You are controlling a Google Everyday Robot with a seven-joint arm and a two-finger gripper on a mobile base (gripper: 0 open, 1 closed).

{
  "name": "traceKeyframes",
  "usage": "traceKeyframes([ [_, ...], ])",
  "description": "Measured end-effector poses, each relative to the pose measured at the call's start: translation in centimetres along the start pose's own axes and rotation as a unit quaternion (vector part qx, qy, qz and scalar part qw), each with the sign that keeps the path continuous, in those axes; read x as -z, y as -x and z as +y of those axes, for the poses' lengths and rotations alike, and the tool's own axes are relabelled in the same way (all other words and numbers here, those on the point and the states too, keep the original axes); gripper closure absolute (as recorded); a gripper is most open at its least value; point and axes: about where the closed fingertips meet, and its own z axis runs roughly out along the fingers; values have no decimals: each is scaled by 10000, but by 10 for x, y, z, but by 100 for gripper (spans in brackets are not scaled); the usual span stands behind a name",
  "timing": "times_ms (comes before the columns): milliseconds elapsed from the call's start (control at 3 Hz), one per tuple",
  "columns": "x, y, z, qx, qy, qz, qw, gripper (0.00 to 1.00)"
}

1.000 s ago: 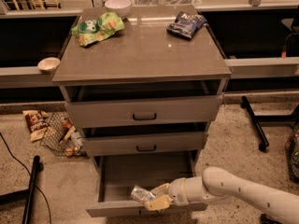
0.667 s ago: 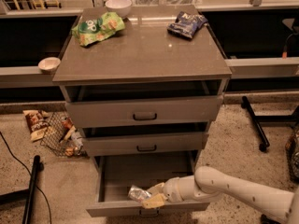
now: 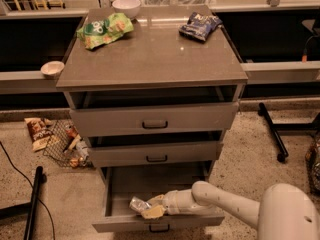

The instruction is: Place redbull can into bottom drawer

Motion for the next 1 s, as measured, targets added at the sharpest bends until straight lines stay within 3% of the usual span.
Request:
traceKeyframes([
  [333, -36, 1, -37, -66, -173, -125, 9998, 100],
  [1000, -87, 6, -82, -306, -461, -242, 9982, 100],
])
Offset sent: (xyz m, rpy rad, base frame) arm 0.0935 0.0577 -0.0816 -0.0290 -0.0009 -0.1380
